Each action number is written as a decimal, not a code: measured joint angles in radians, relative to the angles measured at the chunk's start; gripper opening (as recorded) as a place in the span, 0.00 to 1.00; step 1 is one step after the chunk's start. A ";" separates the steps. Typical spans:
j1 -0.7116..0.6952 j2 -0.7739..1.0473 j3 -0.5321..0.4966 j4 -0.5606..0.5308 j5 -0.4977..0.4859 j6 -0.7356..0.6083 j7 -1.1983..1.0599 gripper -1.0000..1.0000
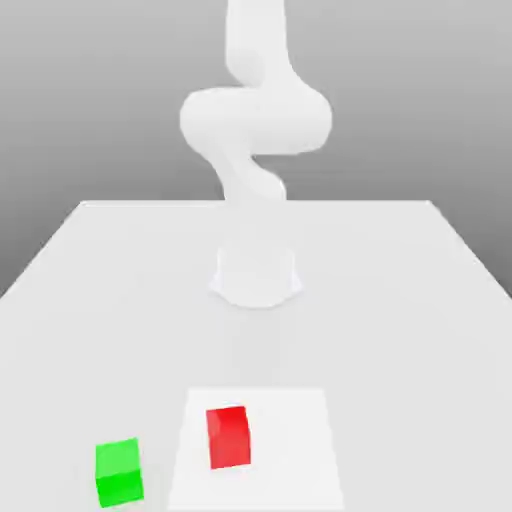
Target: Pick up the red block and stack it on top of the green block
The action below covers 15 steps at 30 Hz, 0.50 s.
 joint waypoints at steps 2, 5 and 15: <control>0.007 0.077 -0.014 -0.032 0.002 0.040 -0.025 0.50; 0.017 0.187 -0.034 -0.078 0.006 0.096 -0.062 0.50; 0.031 0.550 -0.079 -0.230 0.026 0.282 -0.188 0.50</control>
